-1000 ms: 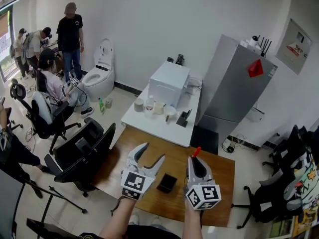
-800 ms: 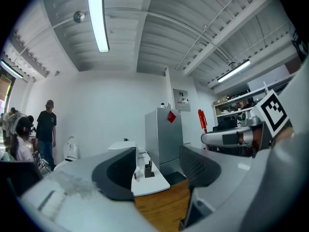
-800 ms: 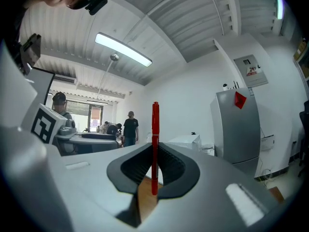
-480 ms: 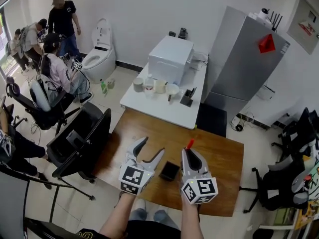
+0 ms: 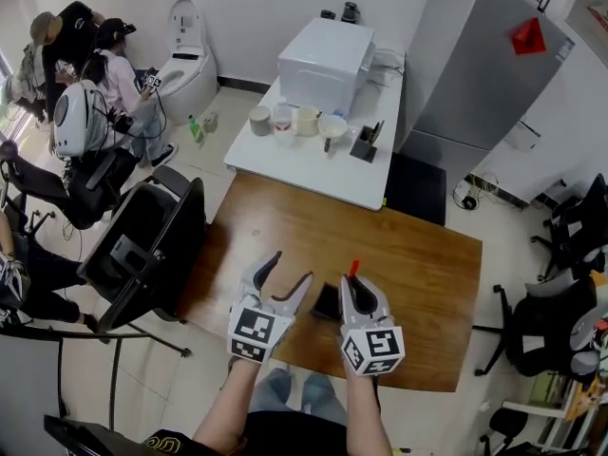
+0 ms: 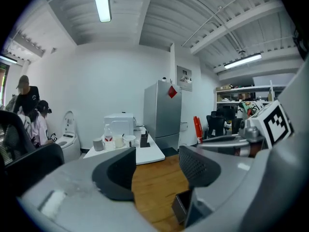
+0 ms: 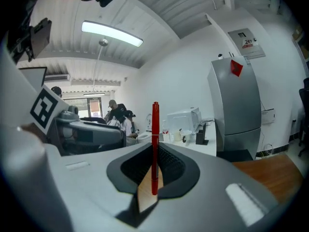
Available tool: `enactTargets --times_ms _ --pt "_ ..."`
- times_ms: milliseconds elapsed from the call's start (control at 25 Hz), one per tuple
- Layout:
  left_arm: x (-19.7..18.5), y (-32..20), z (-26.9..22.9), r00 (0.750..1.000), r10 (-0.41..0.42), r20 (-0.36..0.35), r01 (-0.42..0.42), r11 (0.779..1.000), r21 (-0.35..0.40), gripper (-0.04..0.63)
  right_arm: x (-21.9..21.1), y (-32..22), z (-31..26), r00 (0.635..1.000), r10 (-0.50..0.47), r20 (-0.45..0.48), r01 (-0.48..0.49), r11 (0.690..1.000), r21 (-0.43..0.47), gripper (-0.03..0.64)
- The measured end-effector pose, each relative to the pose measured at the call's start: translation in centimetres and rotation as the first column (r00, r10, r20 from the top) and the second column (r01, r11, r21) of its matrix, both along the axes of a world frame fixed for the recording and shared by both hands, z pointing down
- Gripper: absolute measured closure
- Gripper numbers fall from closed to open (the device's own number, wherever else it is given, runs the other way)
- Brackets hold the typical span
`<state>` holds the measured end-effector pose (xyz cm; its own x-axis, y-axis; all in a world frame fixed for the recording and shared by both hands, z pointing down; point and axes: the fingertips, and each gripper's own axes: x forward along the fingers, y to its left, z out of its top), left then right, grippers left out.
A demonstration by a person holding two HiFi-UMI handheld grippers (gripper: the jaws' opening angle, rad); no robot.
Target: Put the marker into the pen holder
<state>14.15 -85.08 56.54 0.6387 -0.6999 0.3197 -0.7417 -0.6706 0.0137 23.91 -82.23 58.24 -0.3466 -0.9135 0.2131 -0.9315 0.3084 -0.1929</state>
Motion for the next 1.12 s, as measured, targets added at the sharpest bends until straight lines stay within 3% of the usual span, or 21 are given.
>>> enactTargets --times_ms 240,480,800,1000,1120 --pt "0.6 0.5 0.9 0.999 0.021 -0.037 -0.022 1.0 -0.01 0.311 0.0 1.1 8.0 0.999 -0.005 -0.033 -0.001 0.984 -0.18 0.581" --pt "1.0 0.6 0.9 0.998 0.027 -0.063 -0.028 0.999 -0.017 0.311 -1.0 1.9 14.5 0.998 -0.04 -0.048 0.02 0.932 -0.362 0.581" --pt "0.9 1.0 2.2 0.998 0.029 -0.062 -0.032 0.999 -0.041 0.311 -1.3 1.8 17.5 0.992 -0.038 -0.122 -0.021 0.892 -0.451 0.581" --pt "0.4 1.3 2.8 0.998 0.022 -0.059 -0.025 0.998 -0.05 0.311 -1.3 1.7 18.7 0.988 -0.042 -0.147 -0.048 0.829 -0.557 0.581" --pt "0.3 1.4 2.7 0.998 0.021 -0.058 -0.024 0.999 -0.049 0.311 -1.2 1.6 19.0 0.984 -0.035 -0.177 -0.076 0.809 -0.582 0.581"
